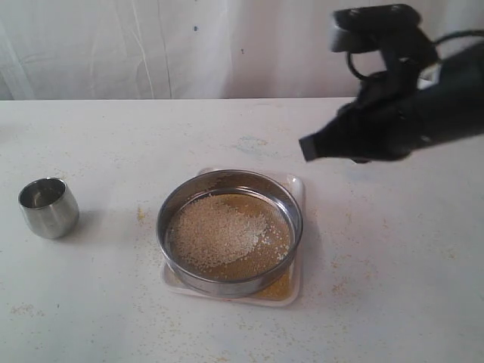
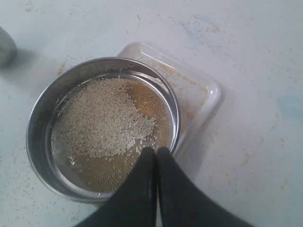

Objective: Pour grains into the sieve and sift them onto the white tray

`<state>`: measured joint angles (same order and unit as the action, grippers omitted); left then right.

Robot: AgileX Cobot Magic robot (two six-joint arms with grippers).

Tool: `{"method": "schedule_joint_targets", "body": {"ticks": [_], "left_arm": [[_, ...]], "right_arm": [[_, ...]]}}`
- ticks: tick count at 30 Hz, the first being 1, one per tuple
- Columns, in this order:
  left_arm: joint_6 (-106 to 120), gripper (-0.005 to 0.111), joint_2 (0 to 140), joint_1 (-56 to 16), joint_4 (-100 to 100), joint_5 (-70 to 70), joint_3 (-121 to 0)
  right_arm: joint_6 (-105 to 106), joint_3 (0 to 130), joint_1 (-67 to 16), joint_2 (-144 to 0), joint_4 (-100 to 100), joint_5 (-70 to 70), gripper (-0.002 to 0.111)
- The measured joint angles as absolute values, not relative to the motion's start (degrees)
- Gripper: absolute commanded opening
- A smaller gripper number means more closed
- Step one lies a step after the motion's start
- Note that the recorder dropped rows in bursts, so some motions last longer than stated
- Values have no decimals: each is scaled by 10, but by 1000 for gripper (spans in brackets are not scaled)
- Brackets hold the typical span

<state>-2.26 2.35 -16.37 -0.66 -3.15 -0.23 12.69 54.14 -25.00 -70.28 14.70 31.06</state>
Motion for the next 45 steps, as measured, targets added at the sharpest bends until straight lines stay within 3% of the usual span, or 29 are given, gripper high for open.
{"method": "schedule_joint_targets", "body": {"ticks": [8,18,36,45], "left_arm": [[-23,0,24,-164,-7,-31,-2],[-23,0,24,-164,-7,-31,-2],[-23,0,24,-164,-7,-31,-2],[-23,0,24,-164,-7,-31,-2]], "right_arm": [[126,357,-250,-404,147,294,0],[90,312,-250,-162,153,388,0],[90,310,-250,-69,153,428,0],[90,155,-239,-61,149,183,0]]}}
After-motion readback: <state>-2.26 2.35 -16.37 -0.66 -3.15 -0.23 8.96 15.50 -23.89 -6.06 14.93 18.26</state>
